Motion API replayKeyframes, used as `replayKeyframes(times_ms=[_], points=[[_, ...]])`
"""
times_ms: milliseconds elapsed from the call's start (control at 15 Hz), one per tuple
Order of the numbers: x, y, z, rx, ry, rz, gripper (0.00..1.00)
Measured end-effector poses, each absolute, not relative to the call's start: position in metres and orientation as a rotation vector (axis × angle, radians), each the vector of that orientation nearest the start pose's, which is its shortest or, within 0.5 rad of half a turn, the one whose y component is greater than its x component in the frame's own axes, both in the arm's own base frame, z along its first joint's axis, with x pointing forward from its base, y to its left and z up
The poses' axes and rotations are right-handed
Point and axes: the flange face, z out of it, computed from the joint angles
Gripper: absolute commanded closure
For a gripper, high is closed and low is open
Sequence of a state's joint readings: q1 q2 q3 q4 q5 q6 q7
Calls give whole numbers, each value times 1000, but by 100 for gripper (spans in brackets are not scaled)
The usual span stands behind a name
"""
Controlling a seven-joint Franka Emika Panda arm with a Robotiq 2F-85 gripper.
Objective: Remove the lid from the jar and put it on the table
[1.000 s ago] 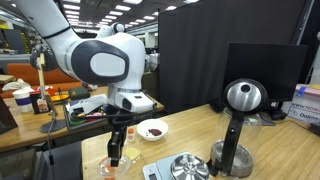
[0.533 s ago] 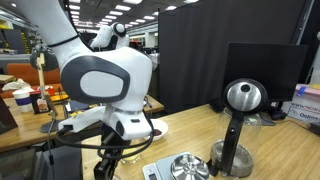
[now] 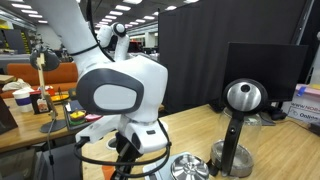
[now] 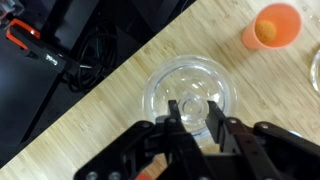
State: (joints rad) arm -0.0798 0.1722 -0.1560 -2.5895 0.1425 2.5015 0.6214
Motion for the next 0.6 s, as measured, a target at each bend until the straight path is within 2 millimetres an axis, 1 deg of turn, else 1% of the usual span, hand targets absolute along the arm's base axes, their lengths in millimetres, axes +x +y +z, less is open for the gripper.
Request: replayKeyframes(times_ms=[200,467,600], points=[[405,-110,166,-2752,1500,422,92],[407,-113,142,-2770,1492,482,92],[410,-115,136,-2779,1478,495,92]])
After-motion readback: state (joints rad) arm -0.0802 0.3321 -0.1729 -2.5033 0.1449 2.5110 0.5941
